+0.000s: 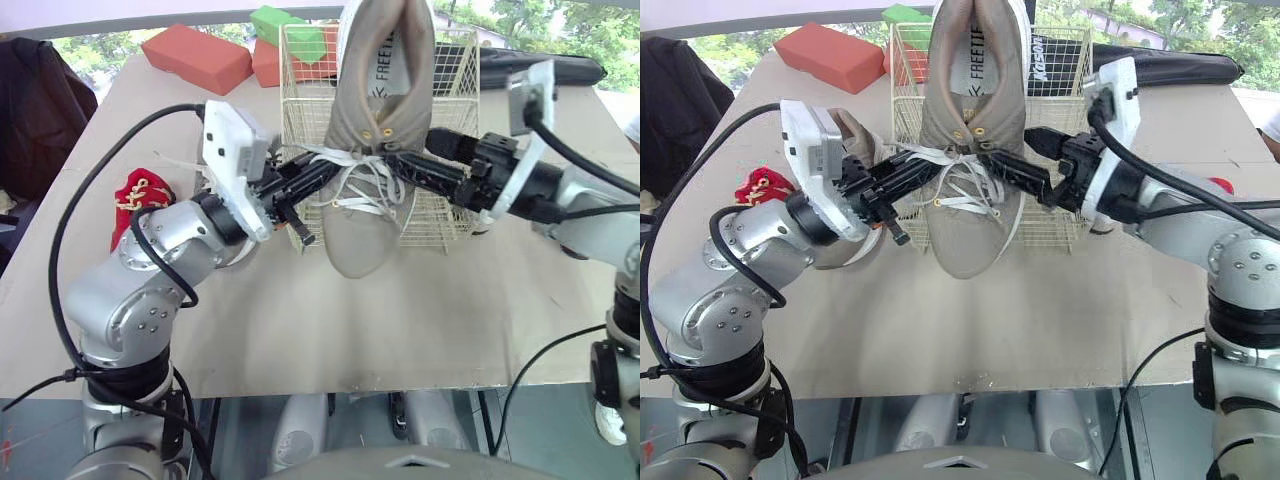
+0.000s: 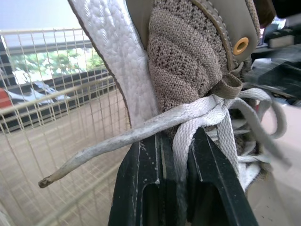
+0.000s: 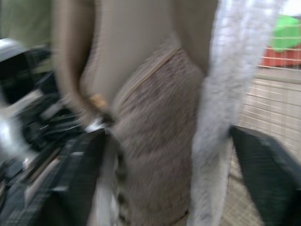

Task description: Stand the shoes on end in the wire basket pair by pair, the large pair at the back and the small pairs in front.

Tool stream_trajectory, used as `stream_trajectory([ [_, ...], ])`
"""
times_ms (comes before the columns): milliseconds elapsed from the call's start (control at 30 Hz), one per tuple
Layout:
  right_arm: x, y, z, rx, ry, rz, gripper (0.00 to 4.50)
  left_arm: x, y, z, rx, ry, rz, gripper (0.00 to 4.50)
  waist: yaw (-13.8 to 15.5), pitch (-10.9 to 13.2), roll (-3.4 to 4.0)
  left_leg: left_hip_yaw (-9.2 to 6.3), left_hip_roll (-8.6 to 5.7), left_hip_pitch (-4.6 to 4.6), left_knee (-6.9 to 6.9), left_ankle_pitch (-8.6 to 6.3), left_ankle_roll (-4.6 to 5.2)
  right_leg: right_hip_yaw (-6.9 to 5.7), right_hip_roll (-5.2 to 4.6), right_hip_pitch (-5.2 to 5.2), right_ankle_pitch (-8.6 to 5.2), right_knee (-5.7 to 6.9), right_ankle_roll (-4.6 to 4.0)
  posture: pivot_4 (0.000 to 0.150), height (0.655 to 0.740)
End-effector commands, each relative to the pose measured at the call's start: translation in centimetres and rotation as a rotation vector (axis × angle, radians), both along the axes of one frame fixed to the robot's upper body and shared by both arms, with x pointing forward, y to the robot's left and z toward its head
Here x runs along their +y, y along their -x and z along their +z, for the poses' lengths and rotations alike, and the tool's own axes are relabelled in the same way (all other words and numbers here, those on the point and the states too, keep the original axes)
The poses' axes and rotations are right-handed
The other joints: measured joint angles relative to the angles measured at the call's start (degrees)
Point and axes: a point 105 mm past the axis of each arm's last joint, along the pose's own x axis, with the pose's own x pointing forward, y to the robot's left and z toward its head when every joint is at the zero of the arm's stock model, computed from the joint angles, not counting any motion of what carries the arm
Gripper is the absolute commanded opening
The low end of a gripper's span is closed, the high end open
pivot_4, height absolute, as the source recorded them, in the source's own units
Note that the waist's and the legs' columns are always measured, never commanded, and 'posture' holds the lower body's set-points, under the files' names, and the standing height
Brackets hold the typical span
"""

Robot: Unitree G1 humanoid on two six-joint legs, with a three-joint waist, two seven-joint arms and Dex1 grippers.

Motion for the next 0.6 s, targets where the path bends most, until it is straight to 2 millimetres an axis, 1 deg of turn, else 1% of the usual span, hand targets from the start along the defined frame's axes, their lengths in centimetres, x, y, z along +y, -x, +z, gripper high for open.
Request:
stream_trajectory([
  [33, 0.7, 0.7, 0.8, -0.046, 0.022, 0.012, 2.13, -1.3, 1.7, 1.6, -0.117, 0.012, -0.087, 0.00, 0.06, 0.00, 0.00, -0.01, 0.00, -0.02, 0.00, 0.00, 0.00, -0.02, 0.00, 0.00, 0.00, -0.03, 0.00, 0.150, 0.7400],
  [133, 0.7, 1.0, 1.1, -0.063, 0.020, 0.026, 0.83, -1.0, 1.6, 1.5, -0.110, 0.018, -0.090, 0.00, -0.02, 0.00, 0.00, 0.01, 0.00, -0.02, 0.00, -0.01, 0.01, -0.01, -0.01, 0.00, 0.00, -0.03, 0.00, 0.150, 0.7400],
  [167, 0.7, 1.2, 1.2, -0.073, 0.026, 0.035, 0.39, -0.8, 1.9, 1.8, -0.114, 0.053, -0.102, 0.00, -0.03, 0.00, 0.00, 0.00, 0.00, -0.01, 0.00, -0.02, 0.04, -0.01, -0.01, 0.00, 0.00, -0.02, 0.00, 0.150, 0.7400],
  [200, 0.7, 1.4, 1.3, -0.082, 0.029, 0.044, 0.23, -0.7, 2.2, 2.1, -0.099, 0.095, -0.124, 0.48, -0.03, 0.00, 0.00, 0.00, 0.00, 0.00, 0.00, -0.03, 0.05, -0.01, 0.00, 0.00, 0.00, 0.00, 0.00, 0.150, 0.7400],
  [233, 0.6, 1.5, 1.5, -0.089, 0.029, 0.052, 0.14, -0.5, 2.4, 2.2, -0.079, 0.123, -0.138, 0.97, -0.02, 0.00, 0.00, 0.00, 0.01, 0.00, 0.00, -0.04, 0.07, -0.01, 0.00, 0.00, 0.00, 0.00, 0.00, 0.150, 0.7400],
  [300, 0.2, 1.7, 1.9, -0.103, 0.018, 0.060, 0.10, 0.1, 2.2, 2.3, -0.031, 0.190, -0.122, 1.63, -0.04, 0.00, 0.00, -0.02, 0.08, -0.01, 0.00, -0.04, 0.07, -0.02, 0.00, 0.01, 0.00, -0.01, 0.00, 0.150, 0.7400],
  [333, -0.2, 1.9, 2.4, -0.115, -0.004, 0.069, 0.07, 0.6, 2.1, 2.4, 0.013, 0.251, -0.112, 2.24, -0.04, 0.00, 0.00, -0.01, 0.09, 0.00, 0.00, -0.04, 0.08, -0.02, 0.00, 0.01, 0.00, -0.01, 0.00, 0.150, 0.7400],
  [400, -1.5, 2.5, 3.6, -0.148, -0.045, 0.093, 0.05, 1.6, 2.2, 2.4, 0.079, 0.330, -0.106, 3.07, -0.03, 0.00, 0.00, -0.06, 0.11, -0.01, 0.01, -0.05, 0.09, -0.02, -0.01, 0.01, 0.00, -0.02, 0.00, 0.150, 0.7400],
  [433, -2.1, 2.8, 4.2, -0.169, -0.064, 0.107, 0.04, 2.1, 2.4, 2.3, 0.107, 0.357, -0.107, 3.72, -0.03, 0.00, 0.00, -0.09, 0.12, -0.02, 0.00, -0.06, 0.10, -0.02, -0.01, 0.01, 0.00, -0.03, 0.00, 0.150, 0.7400],
  [467, -2.8, 3.1, 5.0, -0.193, -0.086, 0.118, 0.03, 2.5, 2.8, 2.2, 0.127, 0.378, -0.108, 4.13, -0.02, 0.00, 0.00, -0.09, 0.12, -0.02, 0.00, -0.06, 0.11, -0.01, -0.02, 0.01, 0.00, -0.04, 0.00, 0.150, 0.7400],
  [533, -3.7, 3.3, 6.4, -0.235, -0.122, 0.126, 0.03, 3.1, 3.1, 2.0, 0.158, 0.401, -0.094, 4.15, -0.01, 0.00, 0.00, -0.11, 0.12, -0.02, 0.00, -0.08, 0.15, 0.00, -0.02, 0.01, 0.00, -0.07, 0.00, 0.150, 0.7400],
  [600, -4.6, 2.6, 7.8, -0.283, -0.153, 0.088, 0.02, 3.0, 3.5, 1.7, 0.168, 0.381, -0.090, 4.15, -0.05, 0.00, 0.00, -0.08, 0.10, 0.01, 0.00, -0.09, 0.16, -0.01, -0.02, 0.04, 0.00, -0.06, 0.00, 0.150, 0.7400],
])
